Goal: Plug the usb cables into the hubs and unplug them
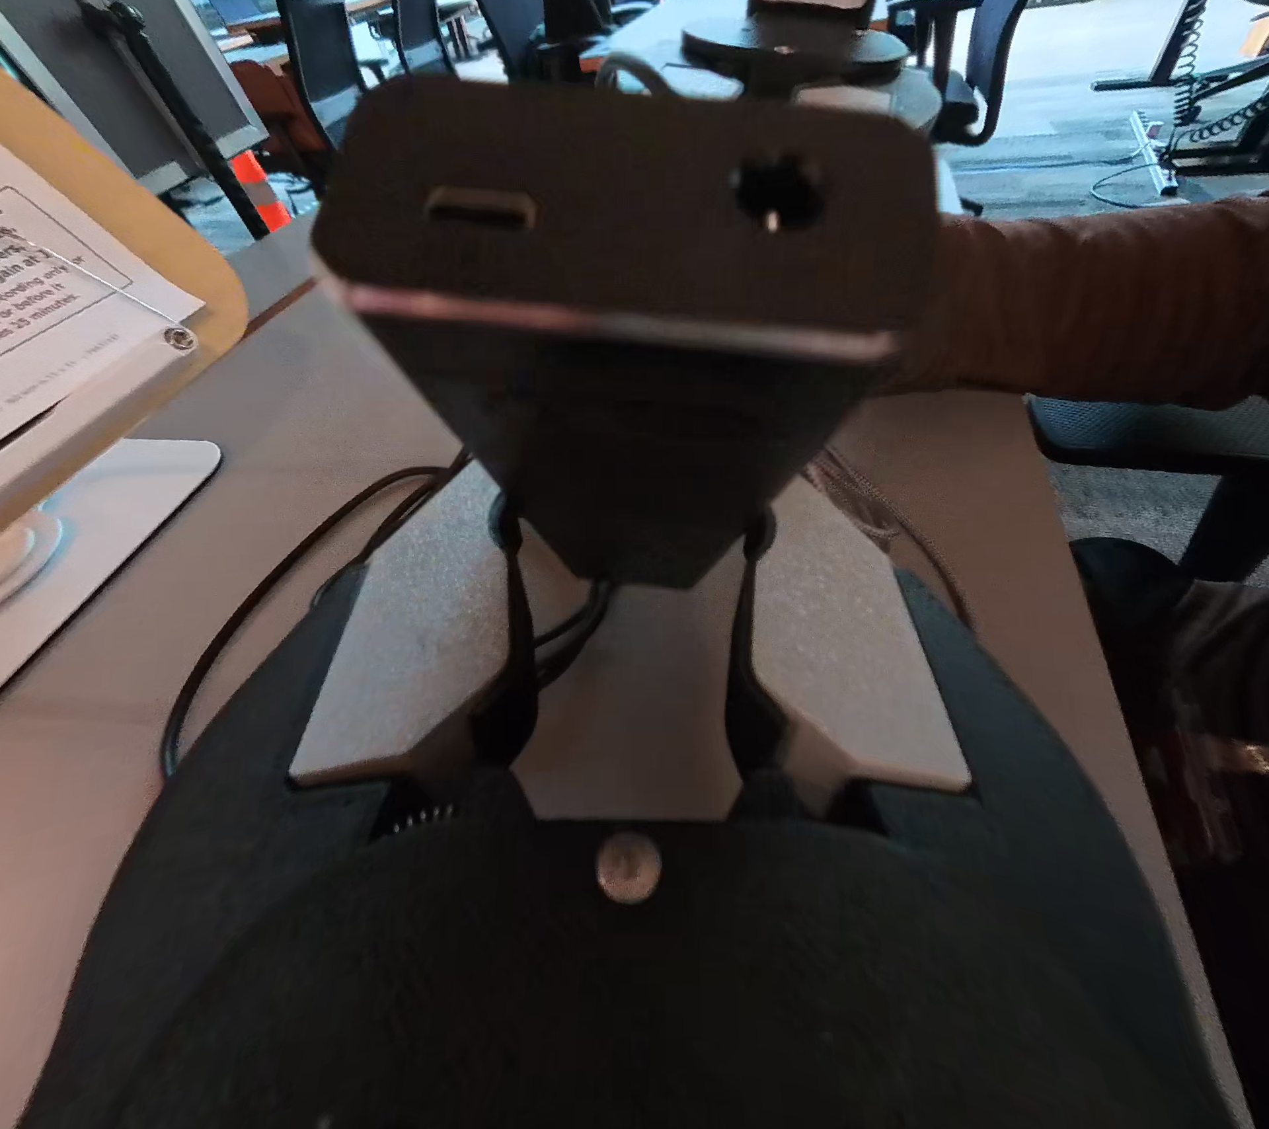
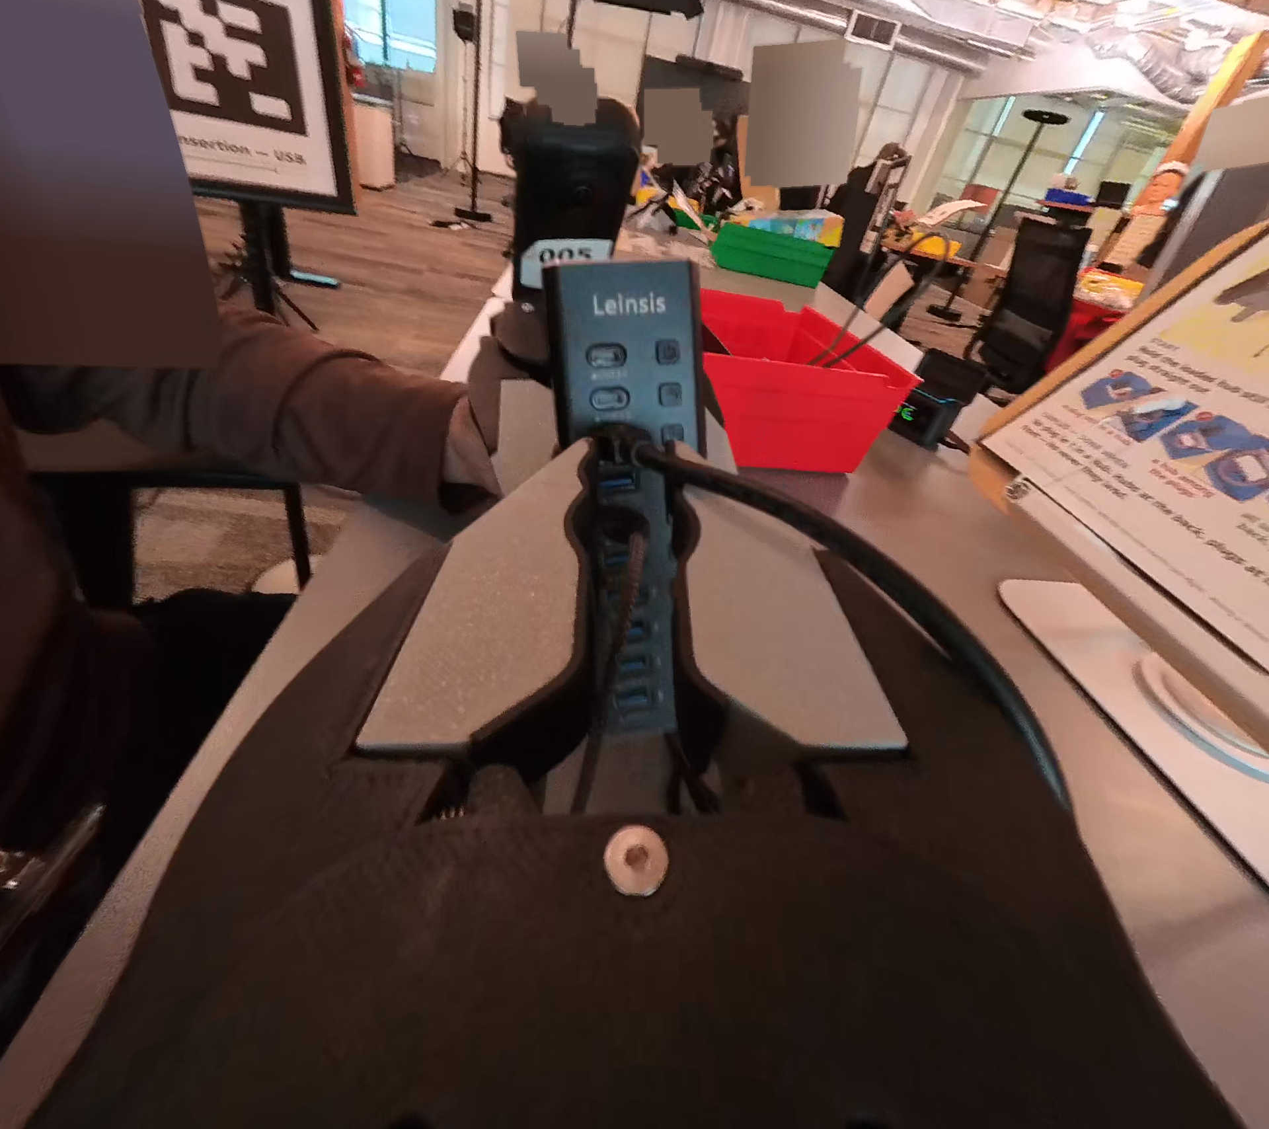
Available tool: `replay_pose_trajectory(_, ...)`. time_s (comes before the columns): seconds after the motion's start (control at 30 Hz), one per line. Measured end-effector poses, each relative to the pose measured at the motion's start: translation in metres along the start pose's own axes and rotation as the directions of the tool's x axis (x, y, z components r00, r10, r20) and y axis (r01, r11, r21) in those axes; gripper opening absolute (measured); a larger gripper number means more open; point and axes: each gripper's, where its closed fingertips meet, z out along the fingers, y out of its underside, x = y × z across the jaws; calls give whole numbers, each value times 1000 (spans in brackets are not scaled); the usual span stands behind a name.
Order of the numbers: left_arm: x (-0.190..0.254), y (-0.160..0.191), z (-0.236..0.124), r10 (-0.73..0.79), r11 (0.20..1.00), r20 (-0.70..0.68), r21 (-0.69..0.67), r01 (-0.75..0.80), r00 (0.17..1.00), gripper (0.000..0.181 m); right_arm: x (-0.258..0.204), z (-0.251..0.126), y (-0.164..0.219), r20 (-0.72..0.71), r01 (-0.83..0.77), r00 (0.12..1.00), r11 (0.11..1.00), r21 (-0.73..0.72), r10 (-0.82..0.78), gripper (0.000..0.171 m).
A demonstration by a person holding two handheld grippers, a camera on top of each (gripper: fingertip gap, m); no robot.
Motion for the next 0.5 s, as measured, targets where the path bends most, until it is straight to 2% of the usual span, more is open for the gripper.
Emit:
replay_pose_trajectory(0.2, -4, -1, -8, -14, 1000, 11, 23, 13, 1000, 65, 7, -7, -1, -30, -30, 999, 999, 29, 30, 21)
replay_pose_trajectory(0.4, -6, -9, -14, -69, 993, -32, 92, 71, 997, 65, 7, -6, 11, -12, -102, 995, 994, -29, 102, 31)
replay_pose_trajectory(0.5, -9, -18, -23, -121, 978, -70, 165, 131, 990, 65, 5, 2, 27, 4, -152, 988, 982, -114, 154, 42)
